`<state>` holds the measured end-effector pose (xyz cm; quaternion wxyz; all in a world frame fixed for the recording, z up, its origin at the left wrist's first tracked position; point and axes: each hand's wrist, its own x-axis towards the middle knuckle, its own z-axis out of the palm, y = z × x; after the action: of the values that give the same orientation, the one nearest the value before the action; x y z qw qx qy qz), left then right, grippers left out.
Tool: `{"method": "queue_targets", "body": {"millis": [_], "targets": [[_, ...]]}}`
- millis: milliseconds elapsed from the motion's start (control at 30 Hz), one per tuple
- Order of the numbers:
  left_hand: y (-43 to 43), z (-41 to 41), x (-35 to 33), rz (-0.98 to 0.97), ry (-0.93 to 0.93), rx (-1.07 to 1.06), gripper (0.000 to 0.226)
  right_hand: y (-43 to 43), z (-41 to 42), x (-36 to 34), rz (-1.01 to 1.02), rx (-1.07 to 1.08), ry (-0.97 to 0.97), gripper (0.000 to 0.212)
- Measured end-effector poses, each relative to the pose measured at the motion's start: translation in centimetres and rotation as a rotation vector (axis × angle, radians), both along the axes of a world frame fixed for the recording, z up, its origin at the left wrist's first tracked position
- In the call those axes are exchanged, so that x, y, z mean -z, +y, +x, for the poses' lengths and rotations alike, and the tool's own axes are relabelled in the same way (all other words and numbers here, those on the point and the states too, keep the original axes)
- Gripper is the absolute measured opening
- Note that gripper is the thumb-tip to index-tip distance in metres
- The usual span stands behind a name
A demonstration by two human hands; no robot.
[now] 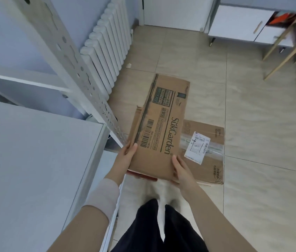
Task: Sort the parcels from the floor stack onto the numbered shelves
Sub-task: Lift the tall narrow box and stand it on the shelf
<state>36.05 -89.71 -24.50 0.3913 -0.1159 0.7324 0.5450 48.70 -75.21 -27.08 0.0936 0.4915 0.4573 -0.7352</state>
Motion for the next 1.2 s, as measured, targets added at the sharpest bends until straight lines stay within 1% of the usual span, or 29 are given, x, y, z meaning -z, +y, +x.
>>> {"method": "queue_targets", "body": {"millis": [67,167,233,400,500,633,733,800,933,1000,1067,1133,1167,1200], "targets": [[-0.2,-0.1,0.4,0.006,-0.01,0.015,0.059,-0.5,-0.2,0.0,-0.02,0.055,-0.003,0.061],[0.0,-0.1,0.2,0.029,0.0,0.011,0.052,-0.7,-0.3,-0.6,-0.017,0.105,0.013,0.058],[0.2,0.1,0.3,0.042,0.012,0.01,0.055,-0.6,-0.3,-1.1,-0.014,0.142,0.037,0.056],[0.8,0.6,0.5,0.089,-0.002,0.07,0.066,-0.1,1.0,-2.5,0.07,0.235,0.086,0.055],[2.4,1.3,-0.2,0.145,-0.012,0.104,0.07,0.8,2.5,-4.1,0.121,0.28,0.128,0.051],[5.3,2.7,-1.9,0.243,-0.025,0.206,0.058,3.1,5.2,-6.7,0.2,0.354,0.177,0.049],[7.7,4.0,-3.4,0.333,-0.106,0.262,0.063,5.2,7.8,-8.2,0.225,0.403,0.182,0.048],[9.7,5.6,-4.6,0.407,-0.183,0.281,0.059,6.6,10.0,-9.3,0.242,0.44,0.18,0.049],[13.7,10.0,-6.4,0.465,-0.246,0.392,0.061,8.8,14.8,-11.3,0.328,0.517,0.158,0.052],[15.8,12.4,-7.2,0.476,-0.27,0.451,0.06,9.7,18.0,-12.2,0.364,0.521,0.161,0.057],[17.8,15.1,-8.1,0.465,-0.293,0.515,0.057,10.1,21.8,-13.1,0.401,0.528,0.193,0.067],[19.8,18.2,-9.1,0.457,-0.329,0.572,0.053,10.1,25.8,-13.8,0.457,0.603,0.264,0.067],[20.7,19.9,-9.7,0.444,-0.359,0.585,0.05,9.9,27.7,-14.0,0.488,0.681,0.306,0.065],[21.7,21.7,-10.2,0.428,-0.393,0.594,0.046,9.7,29.6,-14.0,0.511,0.778,0.343,0.067]]}}
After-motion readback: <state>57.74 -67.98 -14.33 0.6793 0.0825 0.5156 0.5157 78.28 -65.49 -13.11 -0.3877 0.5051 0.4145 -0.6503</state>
